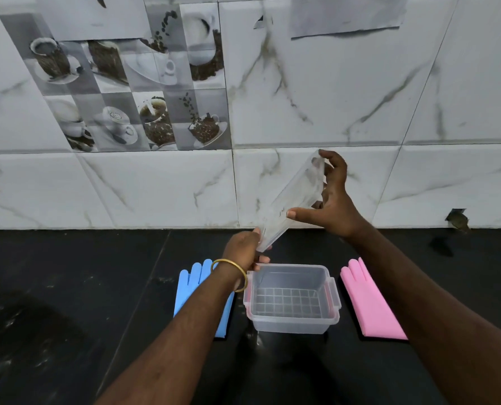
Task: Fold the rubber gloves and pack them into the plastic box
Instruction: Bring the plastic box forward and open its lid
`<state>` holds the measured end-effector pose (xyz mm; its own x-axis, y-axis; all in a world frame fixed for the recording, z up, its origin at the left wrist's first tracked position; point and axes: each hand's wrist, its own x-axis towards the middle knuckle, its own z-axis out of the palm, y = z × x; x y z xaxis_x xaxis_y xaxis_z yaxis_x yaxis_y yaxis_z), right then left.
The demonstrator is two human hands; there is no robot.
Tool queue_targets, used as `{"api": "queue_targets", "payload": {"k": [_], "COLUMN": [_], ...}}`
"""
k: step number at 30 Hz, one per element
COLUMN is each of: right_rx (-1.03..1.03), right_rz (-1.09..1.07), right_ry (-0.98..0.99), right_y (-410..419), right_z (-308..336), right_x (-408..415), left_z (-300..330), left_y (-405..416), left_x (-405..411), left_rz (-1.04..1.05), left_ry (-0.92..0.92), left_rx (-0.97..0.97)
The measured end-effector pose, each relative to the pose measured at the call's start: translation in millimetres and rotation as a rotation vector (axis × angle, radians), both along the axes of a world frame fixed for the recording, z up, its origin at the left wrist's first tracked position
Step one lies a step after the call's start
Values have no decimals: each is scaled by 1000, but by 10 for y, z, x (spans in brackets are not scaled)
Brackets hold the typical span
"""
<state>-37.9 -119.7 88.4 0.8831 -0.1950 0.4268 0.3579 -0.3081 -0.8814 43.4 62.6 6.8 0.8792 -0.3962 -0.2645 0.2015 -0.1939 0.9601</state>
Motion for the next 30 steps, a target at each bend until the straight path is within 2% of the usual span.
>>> {"api": "queue_targets", "payload": {"k": [2, 5, 9, 13, 18, 22, 30], "right_rx": [59, 135, 169, 266, 414, 421, 498], "right_rz": [-28, -131, -329, -326, -348, -319, -331], "right_ry": [20, 144, 345, 449, 577, 643, 822], "right_y": [-90, -233, -421, -467, -634, -658, -704], "right_z": [-116, -309, -622, -873, -1178, -1296, -1619], "right_x": [-30, -84, -83, -89, 157, 256, 339], "left_z": [11, -8, -91, -253, -474, -576, -940], "left_y": [-7, 23, 9, -18, -165, -198, -208], "left_x": [85, 233, 395, 425, 619, 716, 783], "left_rz": [54, 143, 203, 165, 139, 161, 92], "left_ry": [68, 47, -89, -195, -75, 89, 226], "left_rx": [-83, -114, 33, 179, 213, 171, 259]}}
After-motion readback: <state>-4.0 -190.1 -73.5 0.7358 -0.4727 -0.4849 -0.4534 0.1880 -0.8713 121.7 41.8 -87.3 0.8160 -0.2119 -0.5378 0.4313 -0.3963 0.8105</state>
